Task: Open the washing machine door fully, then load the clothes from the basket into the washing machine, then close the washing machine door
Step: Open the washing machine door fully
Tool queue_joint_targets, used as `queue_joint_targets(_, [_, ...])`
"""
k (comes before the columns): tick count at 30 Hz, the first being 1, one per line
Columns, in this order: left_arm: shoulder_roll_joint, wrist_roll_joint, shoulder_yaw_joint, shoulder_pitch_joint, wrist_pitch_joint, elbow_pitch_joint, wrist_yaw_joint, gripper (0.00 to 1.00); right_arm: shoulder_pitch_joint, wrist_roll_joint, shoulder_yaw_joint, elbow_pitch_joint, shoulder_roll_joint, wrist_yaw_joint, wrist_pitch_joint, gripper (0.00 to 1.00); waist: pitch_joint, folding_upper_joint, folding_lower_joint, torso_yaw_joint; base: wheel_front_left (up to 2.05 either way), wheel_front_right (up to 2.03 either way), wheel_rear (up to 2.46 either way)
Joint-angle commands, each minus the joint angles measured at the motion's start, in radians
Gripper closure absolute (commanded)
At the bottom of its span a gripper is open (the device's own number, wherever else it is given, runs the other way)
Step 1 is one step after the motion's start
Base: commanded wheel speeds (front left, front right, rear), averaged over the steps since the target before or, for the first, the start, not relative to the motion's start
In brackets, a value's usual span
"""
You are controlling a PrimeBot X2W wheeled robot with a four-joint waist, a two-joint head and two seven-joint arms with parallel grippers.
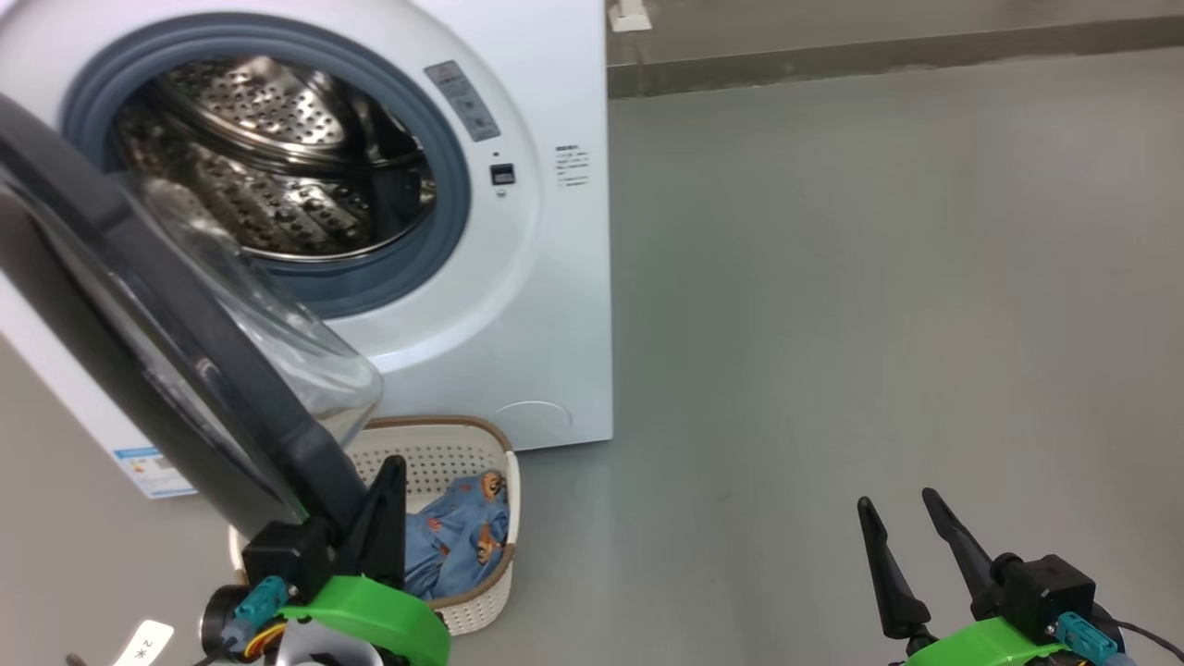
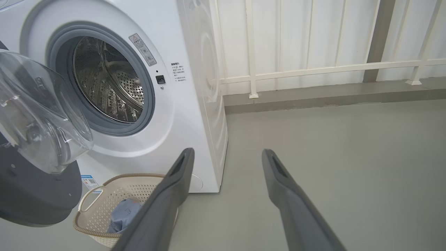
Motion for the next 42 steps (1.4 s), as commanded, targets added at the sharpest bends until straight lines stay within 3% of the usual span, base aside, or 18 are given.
queue_joint_targets(1, [0.020,0.004,0.044,-0.025,-0.006,-0.016,0.002,1.00,-0.035,0.004,0.030,-0.021,-0.002,0.003,-0.012,0.00,-0.004,-0.0001,0.0000,0.016,0.00,0.00,0.00])
queue_joint_targets(29, [0.020,0.035,0.096,0.033,-0.006,0.001,-0.007,1.00,-0.011,0.038,0.066,-0.011,-0.002,0.003,-0.012,0.00,-0.041,-0.0001,0.0000,0.286,0.00,0.00,0.00])
queue_joint_targets(42, [0.020,0.070,0.200,0.050,-0.006,-0.011,-0.015,1.00,-0.008,0.042,0.082,-0.009,-0.002,0.003,-0.012,0.00,-0.034,-0.0001,0.0000,0.321,0.00,0.00,0.00])
